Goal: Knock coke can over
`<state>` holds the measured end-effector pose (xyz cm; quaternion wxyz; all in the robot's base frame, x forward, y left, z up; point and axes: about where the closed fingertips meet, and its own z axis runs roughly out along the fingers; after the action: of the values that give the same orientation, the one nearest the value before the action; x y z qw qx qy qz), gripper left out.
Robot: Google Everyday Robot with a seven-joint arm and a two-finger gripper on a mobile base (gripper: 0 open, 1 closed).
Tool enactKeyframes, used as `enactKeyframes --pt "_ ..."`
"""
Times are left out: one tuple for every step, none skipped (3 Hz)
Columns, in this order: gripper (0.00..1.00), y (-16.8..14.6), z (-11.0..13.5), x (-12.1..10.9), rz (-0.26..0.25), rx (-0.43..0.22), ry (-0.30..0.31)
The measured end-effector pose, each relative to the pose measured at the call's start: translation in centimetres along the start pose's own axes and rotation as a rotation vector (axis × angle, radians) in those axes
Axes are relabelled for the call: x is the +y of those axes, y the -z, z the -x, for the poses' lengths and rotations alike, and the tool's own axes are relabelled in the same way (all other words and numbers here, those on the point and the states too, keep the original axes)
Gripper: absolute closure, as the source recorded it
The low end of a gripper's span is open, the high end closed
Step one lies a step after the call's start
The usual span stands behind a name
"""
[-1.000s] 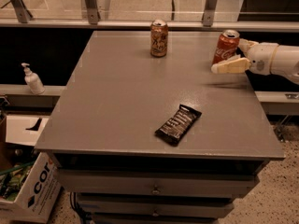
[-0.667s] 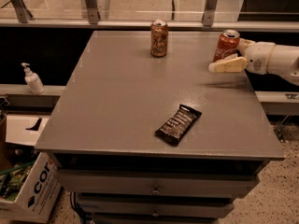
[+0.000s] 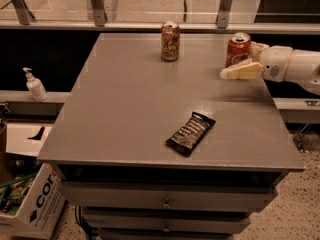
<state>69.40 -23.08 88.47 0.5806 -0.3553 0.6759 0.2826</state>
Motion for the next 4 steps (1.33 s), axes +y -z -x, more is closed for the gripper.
enactKeyframes --pt "0.00 0.7 2.9 3.4 0.083 -0.059 0.013" --pt "0.00 1.8 5.3 6.9 0.167 -0.104 0.022" --pt "0.00 2.5 6.2 9.0 0.210 -0.111 0.039" --pt "0.00 2.9 6.1 9.3 0.215 -0.109 0.064"
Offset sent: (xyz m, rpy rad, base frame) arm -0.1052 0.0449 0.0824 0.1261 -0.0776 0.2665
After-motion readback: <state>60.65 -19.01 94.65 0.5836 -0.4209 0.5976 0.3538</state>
